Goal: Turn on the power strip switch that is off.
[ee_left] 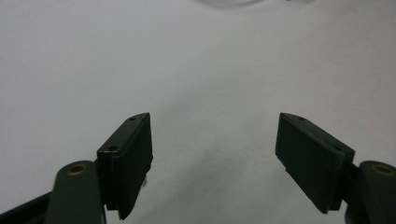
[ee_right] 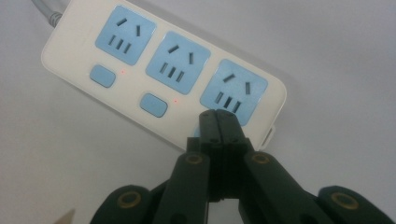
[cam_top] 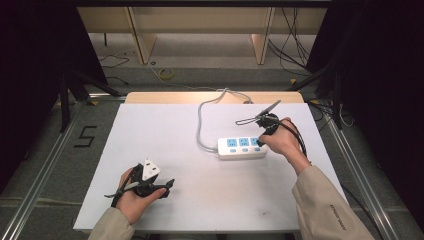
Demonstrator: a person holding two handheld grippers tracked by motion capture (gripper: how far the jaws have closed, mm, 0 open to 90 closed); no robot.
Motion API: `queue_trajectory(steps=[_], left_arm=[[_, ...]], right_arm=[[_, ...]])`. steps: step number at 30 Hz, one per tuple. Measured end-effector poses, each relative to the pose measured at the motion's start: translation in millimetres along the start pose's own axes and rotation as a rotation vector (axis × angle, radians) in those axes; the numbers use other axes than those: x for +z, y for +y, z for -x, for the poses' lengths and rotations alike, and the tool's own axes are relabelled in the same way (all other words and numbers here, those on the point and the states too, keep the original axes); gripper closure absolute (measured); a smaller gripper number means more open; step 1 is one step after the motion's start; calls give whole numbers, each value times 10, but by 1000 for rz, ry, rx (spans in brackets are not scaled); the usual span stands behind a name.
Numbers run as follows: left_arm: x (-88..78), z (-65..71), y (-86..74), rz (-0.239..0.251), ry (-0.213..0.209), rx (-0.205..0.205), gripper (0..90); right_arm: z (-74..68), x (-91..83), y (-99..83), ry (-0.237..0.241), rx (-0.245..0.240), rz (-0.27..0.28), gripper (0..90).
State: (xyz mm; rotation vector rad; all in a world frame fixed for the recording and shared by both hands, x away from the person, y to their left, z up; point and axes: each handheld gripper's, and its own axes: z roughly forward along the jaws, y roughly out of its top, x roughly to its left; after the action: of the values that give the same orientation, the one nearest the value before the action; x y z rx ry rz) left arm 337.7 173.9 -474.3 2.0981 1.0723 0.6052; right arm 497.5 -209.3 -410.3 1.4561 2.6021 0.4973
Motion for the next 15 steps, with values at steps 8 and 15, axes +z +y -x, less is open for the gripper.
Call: queue_trajectory(steps=[8,15], left_arm=[[2,3,1,1,1,2,273],[0,5,2,2,1,2,273]], right_arm=[[-1,35,16,1,4,-11,900],[-16,72,29,3,1,-23,900]])
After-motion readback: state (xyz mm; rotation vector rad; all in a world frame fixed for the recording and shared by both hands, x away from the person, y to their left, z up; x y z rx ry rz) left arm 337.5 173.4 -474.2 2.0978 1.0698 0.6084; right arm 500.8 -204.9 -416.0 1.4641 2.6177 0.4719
